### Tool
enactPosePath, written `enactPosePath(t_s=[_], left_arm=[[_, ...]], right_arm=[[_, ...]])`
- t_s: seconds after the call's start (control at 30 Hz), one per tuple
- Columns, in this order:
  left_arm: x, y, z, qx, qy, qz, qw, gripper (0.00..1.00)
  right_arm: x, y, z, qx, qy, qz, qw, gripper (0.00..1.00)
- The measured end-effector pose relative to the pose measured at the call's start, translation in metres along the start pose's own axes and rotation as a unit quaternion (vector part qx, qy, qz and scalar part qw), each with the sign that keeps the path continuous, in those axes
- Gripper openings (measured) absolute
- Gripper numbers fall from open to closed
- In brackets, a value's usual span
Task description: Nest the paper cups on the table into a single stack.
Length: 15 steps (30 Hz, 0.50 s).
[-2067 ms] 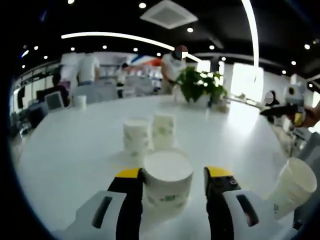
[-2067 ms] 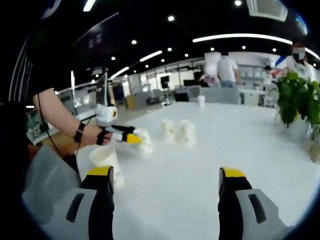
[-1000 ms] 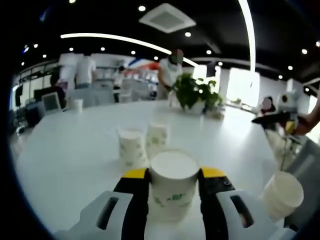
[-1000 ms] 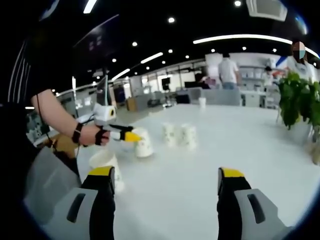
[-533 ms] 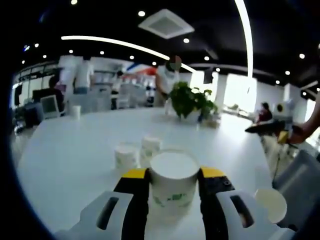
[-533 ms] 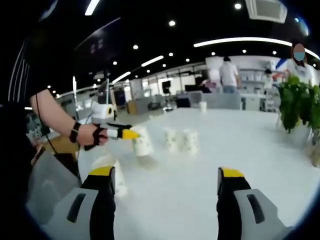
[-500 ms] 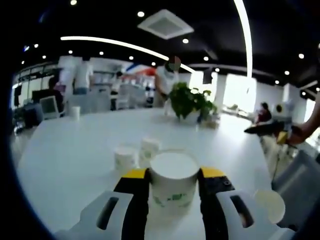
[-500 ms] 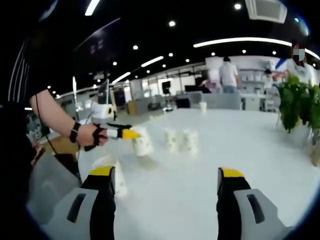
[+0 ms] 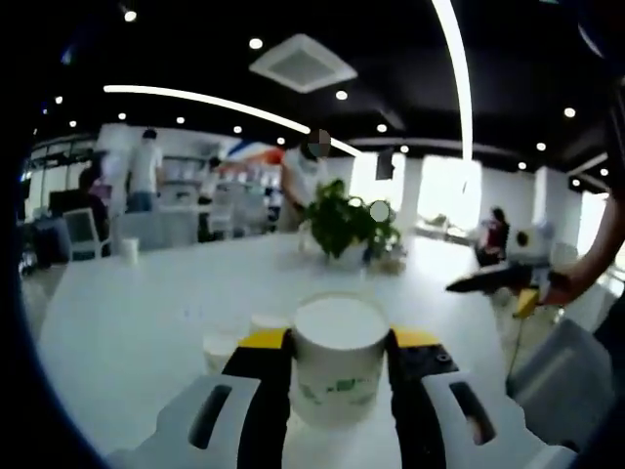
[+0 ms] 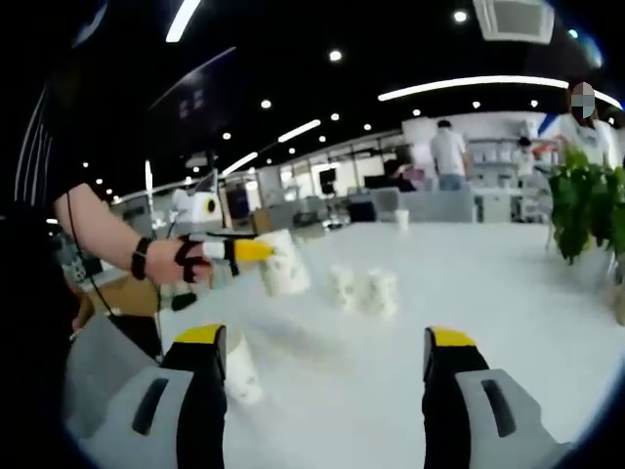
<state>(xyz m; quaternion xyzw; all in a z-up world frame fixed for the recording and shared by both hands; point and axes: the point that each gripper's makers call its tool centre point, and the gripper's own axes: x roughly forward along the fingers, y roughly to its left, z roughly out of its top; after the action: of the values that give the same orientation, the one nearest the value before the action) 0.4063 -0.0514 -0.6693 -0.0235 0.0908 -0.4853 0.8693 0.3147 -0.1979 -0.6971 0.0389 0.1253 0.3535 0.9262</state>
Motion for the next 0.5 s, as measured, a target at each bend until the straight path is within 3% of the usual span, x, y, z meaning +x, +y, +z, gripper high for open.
enactPosePath(t_s=[0.5], left_arm=[[-0.006, -0.026, 0.032, 0.026, -0.023, -0.03, 0.9989, 0.37]], right_arm=[[0.023, 0.035, 0.017, 0.008, -0.02, 0.057, 0.9981, 0.74]])
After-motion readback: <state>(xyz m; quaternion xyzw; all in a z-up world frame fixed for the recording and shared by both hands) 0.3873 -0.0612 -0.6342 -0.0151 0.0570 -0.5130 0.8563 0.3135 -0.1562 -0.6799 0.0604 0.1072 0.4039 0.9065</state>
